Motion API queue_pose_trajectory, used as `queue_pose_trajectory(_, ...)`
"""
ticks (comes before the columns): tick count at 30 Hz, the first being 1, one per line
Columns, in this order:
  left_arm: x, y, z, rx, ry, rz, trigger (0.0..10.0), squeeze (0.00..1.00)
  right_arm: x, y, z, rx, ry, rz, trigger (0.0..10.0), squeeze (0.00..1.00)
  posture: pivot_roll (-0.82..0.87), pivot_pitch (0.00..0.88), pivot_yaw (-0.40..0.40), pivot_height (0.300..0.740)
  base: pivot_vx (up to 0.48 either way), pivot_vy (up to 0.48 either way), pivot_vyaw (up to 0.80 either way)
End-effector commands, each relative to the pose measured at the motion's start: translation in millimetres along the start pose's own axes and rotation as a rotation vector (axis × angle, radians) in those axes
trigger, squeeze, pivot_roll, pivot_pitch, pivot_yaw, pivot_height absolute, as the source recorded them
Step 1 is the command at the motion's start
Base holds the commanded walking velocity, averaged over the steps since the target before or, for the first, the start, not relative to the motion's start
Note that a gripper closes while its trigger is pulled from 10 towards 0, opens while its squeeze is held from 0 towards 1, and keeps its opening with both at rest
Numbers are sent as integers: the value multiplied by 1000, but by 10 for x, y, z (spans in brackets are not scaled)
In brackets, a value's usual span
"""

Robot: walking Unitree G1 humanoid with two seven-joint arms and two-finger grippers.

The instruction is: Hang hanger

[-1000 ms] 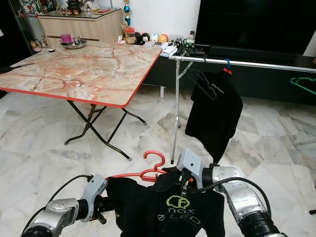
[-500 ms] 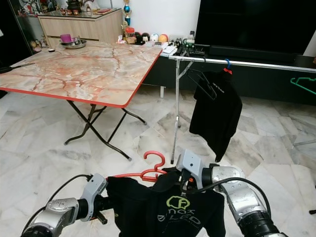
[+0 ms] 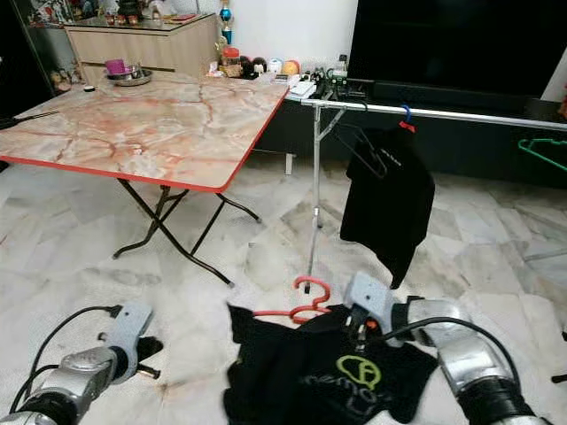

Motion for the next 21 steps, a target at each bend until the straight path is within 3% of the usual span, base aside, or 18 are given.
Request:
queue_pose_trajectory(1, -18, -92, -149, -71, -77, 52, 0, 0, 58, 98, -118, -10, -57, -50, 10000, 0, 105, 0, -36, 740, 0, 0, 0)
queue_pose_trajectory(2, -21, -93, -276, -135, -154, 47, 0, 0, 67, 166, -147, -19, -70, -91, 10000, 0, 107, 0, -36, 740, 0, 0, 0)
queue_pose_trajectory(5, -19, -27, -352, -145, -205, 16, 0, 0, 59, 236, -114, -29, -48, -129, 10000, 0, 111, 0, -37, 740, 0, 0, 0)
queue_pose_trajectory(11, 36, 233, -524, -157, -331, -147, 0, 0, -22, 141, 6, 18, 16, -58, 10000, 0, 115, 0, -37, 740, 0, 0, 0)
queue_pose_trajectory(13, 54, 246, -560, -177, -361, -161, 9725, 0, -42, 132, 69, 34, 54, -48, 10000, 0, 115, 0, -37, 740, 0, 0, 0)
queue_pose_trajectory(15, 77, 237, -613, -191, -403, -169, 10000, 0, -49, 115, 127, 53, 93, -34, 10000, 0, 118, 0, -39, 740, 0, 0, 0)
queue_pose_trajectory(16, 87, 245, -637, -181, -420, -178, 10000, 973, -49, 88, 153, 68, 112, -15, 10000, 0, 116, 0, -39, 740, 0, 0, 0)
queue_pose_trajectory(21, 168, 128, -746, -199, -542, -151, 10000, 1000, 39, 40, 275, 147, 249, 34, 10000, 0, 121, 0, -53, 740, 0, 0, 0)
Point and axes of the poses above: a point about 5 cm out from each wrist's last joint towards the gripper, its own x axis pointing back from the gripper into the wrist, its own y axis along the axis of the wrist's last joint, z = x × y, the point moved 6 cm from there along -x, pointing out of the wrist towards the gripper, and after that the axes turned 4 degrees about -x, right-handed, at the moved point
